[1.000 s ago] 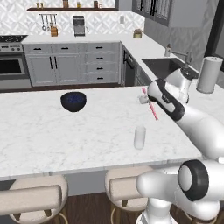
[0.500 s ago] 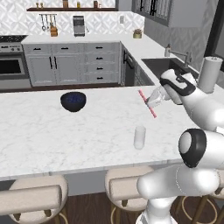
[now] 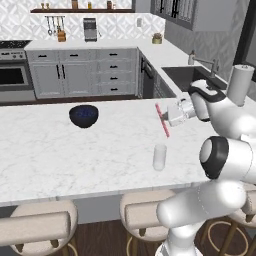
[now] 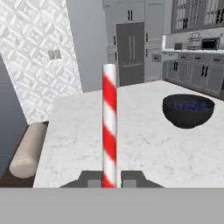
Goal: Take a straw from the drawer in front and place it inside the glass cup on the dining counter.
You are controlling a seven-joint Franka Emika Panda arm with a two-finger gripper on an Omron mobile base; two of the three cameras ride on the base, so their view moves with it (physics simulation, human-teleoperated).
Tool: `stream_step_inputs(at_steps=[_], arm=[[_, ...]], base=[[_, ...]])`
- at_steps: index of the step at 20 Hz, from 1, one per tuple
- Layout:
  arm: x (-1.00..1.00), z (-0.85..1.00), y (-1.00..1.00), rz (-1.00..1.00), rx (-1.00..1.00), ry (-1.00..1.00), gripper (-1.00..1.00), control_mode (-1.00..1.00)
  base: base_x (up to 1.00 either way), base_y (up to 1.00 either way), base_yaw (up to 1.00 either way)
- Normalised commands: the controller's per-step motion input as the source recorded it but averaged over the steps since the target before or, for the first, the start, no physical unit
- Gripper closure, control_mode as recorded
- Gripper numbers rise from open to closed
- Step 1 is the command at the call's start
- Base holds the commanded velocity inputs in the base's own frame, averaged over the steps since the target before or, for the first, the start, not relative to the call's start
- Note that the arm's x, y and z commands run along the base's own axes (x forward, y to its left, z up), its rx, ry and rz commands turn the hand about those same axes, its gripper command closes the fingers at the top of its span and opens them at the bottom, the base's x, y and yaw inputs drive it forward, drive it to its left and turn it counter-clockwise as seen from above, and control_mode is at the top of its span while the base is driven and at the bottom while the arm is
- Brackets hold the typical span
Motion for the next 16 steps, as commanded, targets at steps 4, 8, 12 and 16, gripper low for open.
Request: stream_step_inputs(at_steps=[4, 8, 12, 16], arm=[[0.00, -0.49, 0.05, 0.09, 0.16, 0.00, 1.00, -1.00], [0.12, -0.26, 0.05, 0.06, 0.11, 0.00, 1.00, -1.00], [0.27, -0.03, 0.05, 0.02, 0.03, 0.00, 1.00, -1.00], [0.29, -0.12, 0.08, 0.01, 0.00, 0.00, 1.00, -1.00]], base=[[0.00, 0.00, 0.00], [0.00, 0.00, 0.00], [0.00, 0.00, 0.00], [0.00, 0.00, 0.00]])
